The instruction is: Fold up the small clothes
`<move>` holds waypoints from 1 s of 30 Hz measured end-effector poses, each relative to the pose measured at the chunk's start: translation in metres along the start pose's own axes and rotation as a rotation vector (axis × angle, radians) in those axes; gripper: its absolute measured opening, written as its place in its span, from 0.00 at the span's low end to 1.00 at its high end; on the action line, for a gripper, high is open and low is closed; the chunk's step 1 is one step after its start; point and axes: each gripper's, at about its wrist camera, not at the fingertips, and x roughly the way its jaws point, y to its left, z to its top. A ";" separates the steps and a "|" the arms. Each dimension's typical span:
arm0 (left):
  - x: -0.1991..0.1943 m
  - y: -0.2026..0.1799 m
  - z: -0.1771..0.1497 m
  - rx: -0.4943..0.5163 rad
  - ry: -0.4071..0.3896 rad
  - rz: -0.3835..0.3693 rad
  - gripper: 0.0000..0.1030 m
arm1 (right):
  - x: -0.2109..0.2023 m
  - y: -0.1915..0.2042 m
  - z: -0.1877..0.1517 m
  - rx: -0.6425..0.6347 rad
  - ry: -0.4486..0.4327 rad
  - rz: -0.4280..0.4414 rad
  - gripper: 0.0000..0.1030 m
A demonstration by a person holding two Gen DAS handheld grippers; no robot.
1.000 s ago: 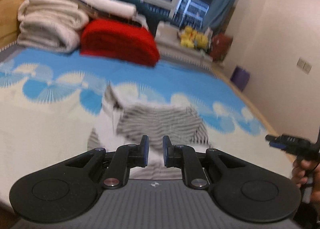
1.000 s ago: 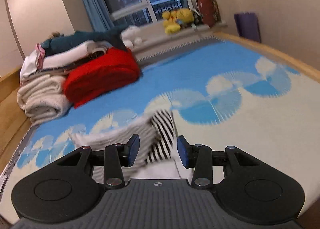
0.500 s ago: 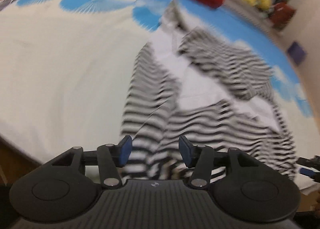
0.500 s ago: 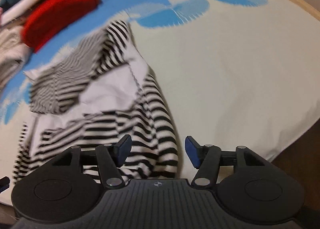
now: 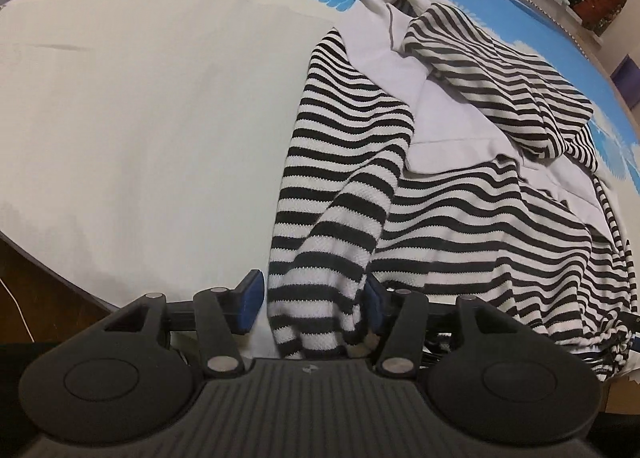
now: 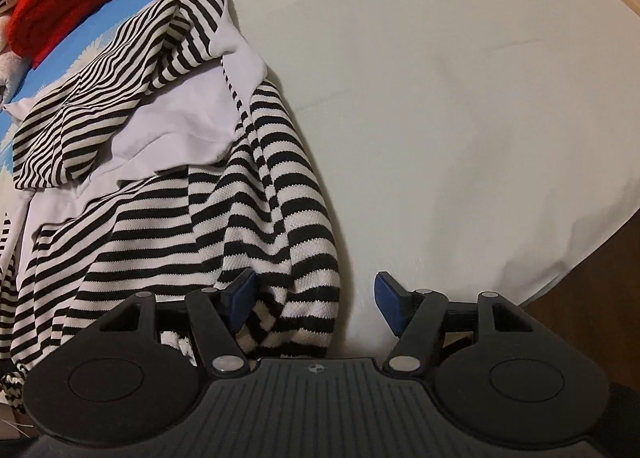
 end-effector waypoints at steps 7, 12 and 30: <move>0.001 -0.004 -0.003 0.036 -0.016 0.003 0.51 | -0.001 -0.004 -0.002 -0.005 -0.006 0.007 0.62; 0.000 -0.008 -0.005 0.065 -0.026 -0.009 0.41 | 0.000 -0.004 -0.002 -0.012 -0.008 0.010 0.61; -0.003 -0.013 -0.005 0.130 -0.037 -0.045 0.13 | -0.008 0.002 -0.005 -0.029 -0.004 0.098 0.10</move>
